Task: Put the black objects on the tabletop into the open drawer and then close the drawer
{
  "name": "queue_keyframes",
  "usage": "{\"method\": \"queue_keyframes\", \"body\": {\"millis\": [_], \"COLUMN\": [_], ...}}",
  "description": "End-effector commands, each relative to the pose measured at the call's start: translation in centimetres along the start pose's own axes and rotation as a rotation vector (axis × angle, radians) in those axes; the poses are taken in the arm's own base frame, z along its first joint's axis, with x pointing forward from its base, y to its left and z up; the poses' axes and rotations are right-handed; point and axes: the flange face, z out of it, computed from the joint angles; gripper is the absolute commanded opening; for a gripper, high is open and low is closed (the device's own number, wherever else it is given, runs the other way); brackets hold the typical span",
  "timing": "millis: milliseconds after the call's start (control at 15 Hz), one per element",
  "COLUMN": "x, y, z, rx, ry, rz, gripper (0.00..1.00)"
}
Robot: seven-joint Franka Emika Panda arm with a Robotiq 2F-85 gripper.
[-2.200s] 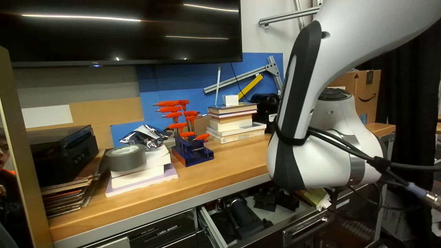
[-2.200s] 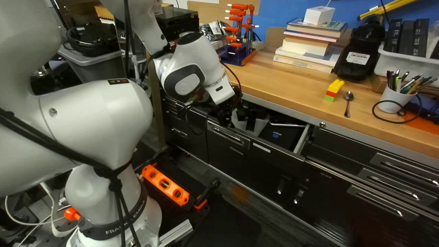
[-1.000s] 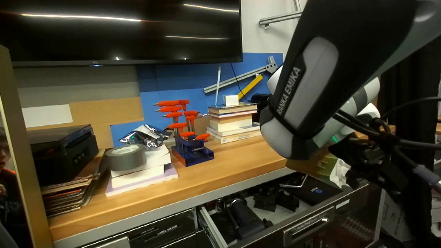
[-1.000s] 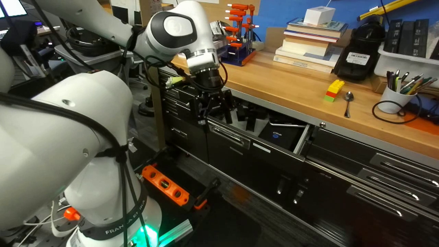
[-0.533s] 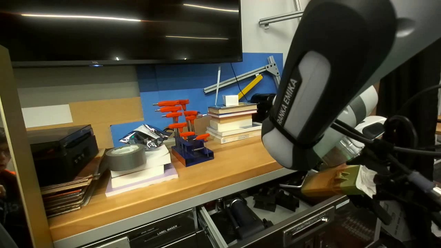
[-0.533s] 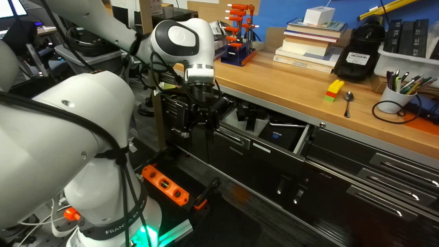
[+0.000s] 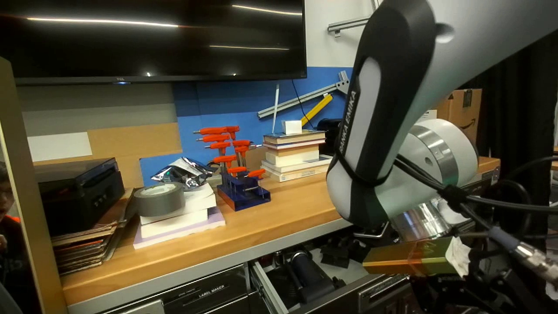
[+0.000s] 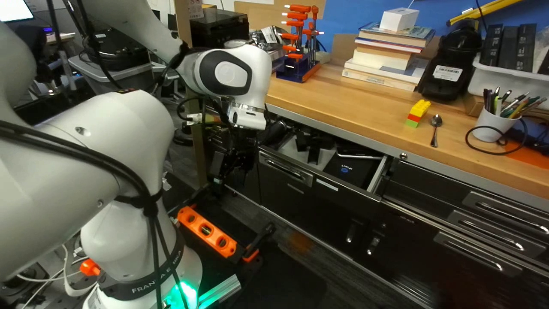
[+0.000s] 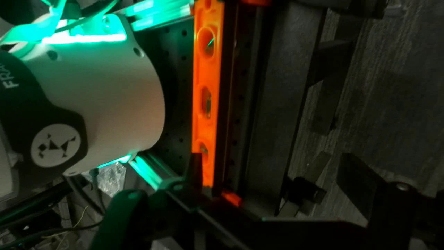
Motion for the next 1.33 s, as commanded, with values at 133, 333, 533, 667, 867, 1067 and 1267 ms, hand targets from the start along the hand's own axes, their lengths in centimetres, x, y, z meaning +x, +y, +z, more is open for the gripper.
{"method": "queue_keyframes", "body": {"millis": [133, 333, 533, 667, 867, 1067, 1267], "x": [-1.4, -2.2, -3.1, -3.8, -4.5, -4.9, -5.1], "y": [-3.4, -4.9, -6.6, -8.2, -11.1, -13.9, -16.5], "z": [0.4, 0.7, 1.8, 2.7, 3.5, 3.7, 2.9], "rx": [0.133, 0.188, 0.228, 0.257, 0.317, 0.383, 0.467], "ry": [-0.221, -0.311, -0.393, -0.419, -0.385, -0.348, -0.321], "rz": [-0.092, -0.14, -0.163, -0.152, -0.118, -0.094, -0.071], "gripper": [1.0, 1.0, 1.0, 1.0, 1.0, 1.0, 1.0]}}
